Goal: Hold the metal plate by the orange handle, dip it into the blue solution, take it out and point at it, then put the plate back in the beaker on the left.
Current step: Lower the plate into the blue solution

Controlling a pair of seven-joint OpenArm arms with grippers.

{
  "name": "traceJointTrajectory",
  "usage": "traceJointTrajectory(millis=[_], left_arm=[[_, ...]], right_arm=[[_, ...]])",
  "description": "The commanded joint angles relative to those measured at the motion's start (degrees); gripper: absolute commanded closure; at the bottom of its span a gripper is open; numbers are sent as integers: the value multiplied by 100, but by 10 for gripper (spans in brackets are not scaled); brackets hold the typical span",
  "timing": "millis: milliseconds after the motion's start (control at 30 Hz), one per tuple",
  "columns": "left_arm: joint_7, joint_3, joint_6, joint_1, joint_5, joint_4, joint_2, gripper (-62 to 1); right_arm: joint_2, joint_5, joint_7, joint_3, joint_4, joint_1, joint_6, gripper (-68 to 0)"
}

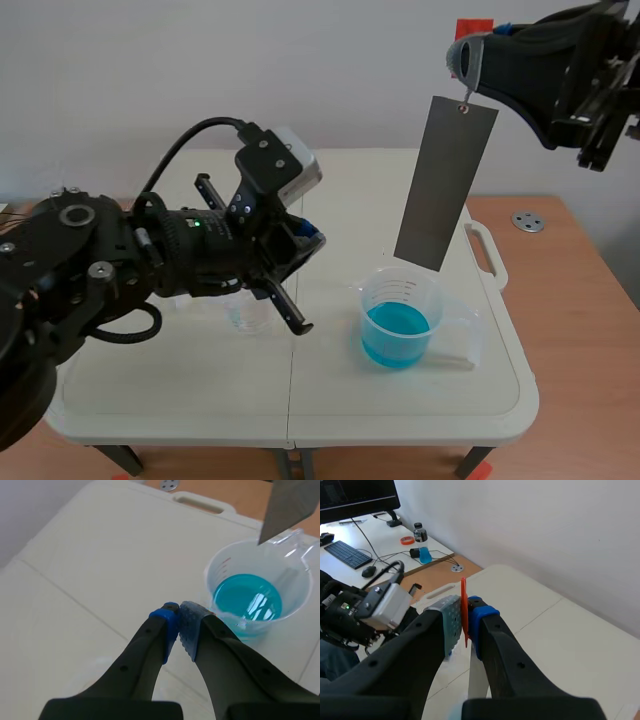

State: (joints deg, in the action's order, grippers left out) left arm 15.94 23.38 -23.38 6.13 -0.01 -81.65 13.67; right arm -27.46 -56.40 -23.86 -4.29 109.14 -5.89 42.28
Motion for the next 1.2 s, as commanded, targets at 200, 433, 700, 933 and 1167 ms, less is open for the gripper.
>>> traceJointTrajectory(millis=[200, 433, 700, 933, 1167], left_arm=[[-702, -745, 358, -994, -61, -693, 885, -41], [-1117, -1617, 485, -2350, -323, -1108, 1550, -41], [-1237, -2594, 483, -3960, -664, -1300, 1832, -41], [-1362, -3034, 483, -5178, -664, -1298, 1829, -41], [-1497, -3182, 483, -6092, -664, -1298, 1829, -41]], right_arm=[[-74, -59, 129, -26, 105, 83, 44, -11], [-48, 15, 133, -24, 94, 83, 44, -11], [146, 398, 260, 15, 15, 81, 44, -11], [146, 831, 682, 341, -319, 83, 44, -11], [374, 1290, 894, 437, -557, 83, 44, -11]])
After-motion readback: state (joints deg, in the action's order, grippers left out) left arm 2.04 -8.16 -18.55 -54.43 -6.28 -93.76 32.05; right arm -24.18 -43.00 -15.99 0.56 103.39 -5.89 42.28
